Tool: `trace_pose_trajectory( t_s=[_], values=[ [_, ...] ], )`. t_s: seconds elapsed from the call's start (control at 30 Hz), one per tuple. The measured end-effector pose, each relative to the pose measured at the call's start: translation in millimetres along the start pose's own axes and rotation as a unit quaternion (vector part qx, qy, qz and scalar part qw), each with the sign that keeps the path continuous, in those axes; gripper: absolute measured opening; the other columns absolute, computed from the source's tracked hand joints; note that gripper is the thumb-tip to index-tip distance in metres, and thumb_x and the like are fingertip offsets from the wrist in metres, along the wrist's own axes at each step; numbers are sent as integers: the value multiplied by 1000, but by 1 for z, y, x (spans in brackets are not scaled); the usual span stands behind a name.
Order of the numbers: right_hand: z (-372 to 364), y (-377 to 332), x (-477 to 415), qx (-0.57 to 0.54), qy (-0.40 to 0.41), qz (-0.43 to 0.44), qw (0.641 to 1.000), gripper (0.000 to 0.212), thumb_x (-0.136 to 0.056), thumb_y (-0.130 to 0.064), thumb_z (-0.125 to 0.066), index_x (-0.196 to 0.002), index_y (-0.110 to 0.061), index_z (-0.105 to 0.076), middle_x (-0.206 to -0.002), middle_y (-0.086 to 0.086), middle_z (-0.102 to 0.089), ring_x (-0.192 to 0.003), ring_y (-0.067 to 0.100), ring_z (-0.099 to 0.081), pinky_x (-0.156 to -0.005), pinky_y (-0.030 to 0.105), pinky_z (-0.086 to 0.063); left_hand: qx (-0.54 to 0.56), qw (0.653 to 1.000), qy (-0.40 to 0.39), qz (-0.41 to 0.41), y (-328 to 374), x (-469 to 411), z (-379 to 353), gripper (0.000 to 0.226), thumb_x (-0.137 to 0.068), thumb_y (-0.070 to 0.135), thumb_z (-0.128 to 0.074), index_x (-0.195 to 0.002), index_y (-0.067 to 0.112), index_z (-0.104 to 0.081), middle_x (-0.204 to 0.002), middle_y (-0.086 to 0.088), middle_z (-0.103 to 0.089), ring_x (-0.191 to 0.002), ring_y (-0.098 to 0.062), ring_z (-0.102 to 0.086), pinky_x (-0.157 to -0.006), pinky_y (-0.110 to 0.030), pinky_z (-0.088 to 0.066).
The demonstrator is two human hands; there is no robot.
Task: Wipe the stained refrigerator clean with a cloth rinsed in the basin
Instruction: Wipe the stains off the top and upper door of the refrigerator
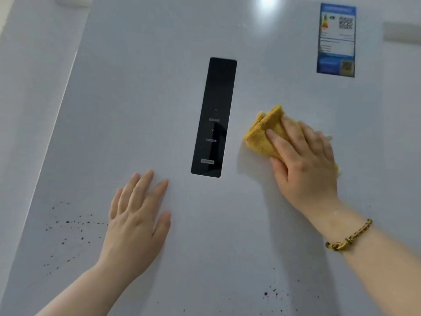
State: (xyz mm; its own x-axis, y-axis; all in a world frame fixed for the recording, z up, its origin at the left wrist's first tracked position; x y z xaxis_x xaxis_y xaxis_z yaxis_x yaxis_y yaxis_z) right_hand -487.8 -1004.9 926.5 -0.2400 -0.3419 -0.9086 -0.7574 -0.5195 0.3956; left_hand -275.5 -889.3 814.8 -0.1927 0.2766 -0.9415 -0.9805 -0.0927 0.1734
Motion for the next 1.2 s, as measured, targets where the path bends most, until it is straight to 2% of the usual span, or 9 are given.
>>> trace_pose_trajectory(
  t_s=[0.07,0.33,0.4,0.57,0.67,0.8,0.97,1.03,1.2],
  values=[
    [3,-1,21,-1,1,3,1000,40,-85,-27,-40,-124,-19,-43,-135,14,-50,-119,32,-35,-99,44,-23,-23,1000,15,11,5,1,-6,51,-89,45,-29,-125,14,-43,-133,-20,-48,-125,-26,-22,-105,-30,-5],
    [12,-15,76,-35,-51,294,954,32,-98,-28,-28,-126,-26,-44,-140,0,-39,-122,25,-41,-107,41,-22,-35,996,68,48,14,1,-16,72,-85,68,-12,-125,14,-38,-137,-22,-41,-129,-26,-16,-104,-39,-8],
    [10,10,54,-20,-21,265,964,33,-98,-32,-27,-125,-25,-44,-139,2,-44,-118,26,-42,-103,41,-25,-35,995,70,54,13,3,-19,75,-84,70,-11,-125,14,-38,-139,-21,-39,-131,-25,-15,-105,-44,-12],
    [9,67,15,-2,27,1,1000,40,-85,-29,-42,-123,-19,-47,-131,16,-53,-115,31,-38,-93,44,-30,-26,993,80,77,21,1,-18,84,-75,71,-21,-131,11,-43,-146,-15,-32,-136,-24,-15,-110,-41,-8],
    [9,53,31,3,37,-21,999,40,-83,-27,-43,-123,-19,-46,-132,15,-52,-115,31,-37,-93,42,-28,7,991,84,106,29,1,-16,91,-69,68,-17,-136,10,-39,-151,-9,-24,-140,-19,-12,-112,-29,3],
    [18,30,80,-21,-13,111,993,35,-94,-33,-32,-126,-24,-43,-137,4,-39,-120,29,-39,-99,41,-27,-2,999,35,40,48,4,-17,76,-86,66,-14,-130,9,-41,-142,-14,-38,-131,-21,-20,-109,-20,8],
    [28,45,93,-34,-60,309,949,31,-99,-30,-28,-126,-27,-45,-137,0,-39,-121,24,-43,-104,38,-28,3,993,43,-107,79,10,-20,56,-94,53,-15,-126,15,-40,-135,0,-35,-132,-16,-22,-113,-30,-2],
    [27,74,74,-9,-45,278,960,34,-99,-34,-26,-126,-26,-44,-137,1,-39,-119,25,-43,-103,38,-26,-6,989,37,-144,85,12,-26,53,-95,51,-17,-126,16,-41,-135,1,-37,-132,-13,-22,-113,-33,-6],
    [30,122,50,-22,-12,-11,1000,40,-87,-32,-40,-126,-20,-42,-136,15,-46,-115,31,-37,-93,43,-32,-35,989,0,-142,86,12,-42,55,-94,53,-14,-127,18,-40,-135,2,-37,-138,-6,-12,-112,-34,-7]
  ],
)
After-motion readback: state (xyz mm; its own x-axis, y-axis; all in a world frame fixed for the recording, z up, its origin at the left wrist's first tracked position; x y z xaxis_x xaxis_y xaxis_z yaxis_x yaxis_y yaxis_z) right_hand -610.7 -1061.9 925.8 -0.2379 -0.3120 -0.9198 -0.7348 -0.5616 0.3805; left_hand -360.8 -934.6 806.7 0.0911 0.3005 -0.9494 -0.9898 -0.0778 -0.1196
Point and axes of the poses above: each hand's wrist, its own x-axis away from the middle knuckle, its own z-axis out of the back of the hand, y = z × x, the point moved 3 cm from there along -x, towards the middle knuckle
